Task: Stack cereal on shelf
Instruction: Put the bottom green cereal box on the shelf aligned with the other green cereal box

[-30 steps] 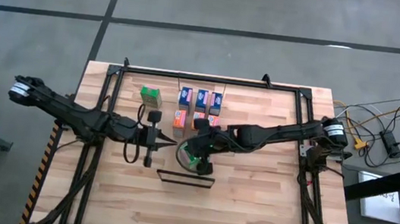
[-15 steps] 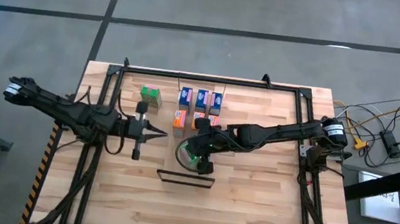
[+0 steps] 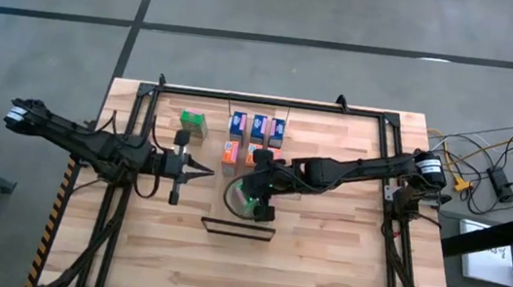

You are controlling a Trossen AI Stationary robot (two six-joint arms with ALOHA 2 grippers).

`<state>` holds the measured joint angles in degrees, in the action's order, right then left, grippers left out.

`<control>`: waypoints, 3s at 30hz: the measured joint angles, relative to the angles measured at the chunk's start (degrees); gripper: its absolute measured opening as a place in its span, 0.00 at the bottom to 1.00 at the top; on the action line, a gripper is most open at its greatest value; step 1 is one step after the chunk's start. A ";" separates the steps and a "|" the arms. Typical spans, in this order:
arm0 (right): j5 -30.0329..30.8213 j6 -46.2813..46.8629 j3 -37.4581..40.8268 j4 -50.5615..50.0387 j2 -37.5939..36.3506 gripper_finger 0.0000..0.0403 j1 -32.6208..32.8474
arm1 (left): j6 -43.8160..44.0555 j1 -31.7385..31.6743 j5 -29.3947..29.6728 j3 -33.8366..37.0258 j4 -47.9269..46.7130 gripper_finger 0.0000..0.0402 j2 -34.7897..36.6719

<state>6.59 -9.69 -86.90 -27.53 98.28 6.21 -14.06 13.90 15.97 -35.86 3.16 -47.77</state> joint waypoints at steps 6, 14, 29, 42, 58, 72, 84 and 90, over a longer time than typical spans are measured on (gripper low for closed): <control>-0.02 0.19 -1.12 -0.90 -0.26 0.02 0.29 | 0.00 0.02 -0.01 0.00 -0.21 0.00 -0.04; -0.02 -1.99 -1.19 1.73 -0.26 0.02 -0.10 | 0.00 0.02 -0.01 0.00 -0.21 0.00 -0.04; -2.26 -6.38 -1.21 7.05 2.76 0.02 -0.95 | 2.66 0.00 -1.29 0.02 -5.19 0.00 -1.23; -2.11 -7.12 -1.21 3.49 2.71 0.02 -1.81 | 6.91 0.04 -5.46 0.74 -2.39 0.00 -13.22; -2.11 -5.25 -4.04 -1.67 2.47 0.02 -1.74 | 5.35 -0.18 3.03 0.20 4.02 0.00 -21.13; -2.08 -4.09 -5.23 -3.19 2.32 0.02 -2.56 | 4.92 -0.34 4.66 0.20 5.23 0.00 -22.01; -2.56 -3.04 -4.84 -4.39 2.34 0.02 -2.85 | 4.70 -0.33 4.62 0.20 5.20 0.00 -21.56; -2.57 -2.74 -4.69 -5.31 2.36 0.02 -2.86 | 4.72 -0.33 4.54 0.20 5.13 0.00 -20.45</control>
<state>4.02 -12.43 -91.60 -32.84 100.64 3.35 -9.35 13.56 20.50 -35.66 8.28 -68.22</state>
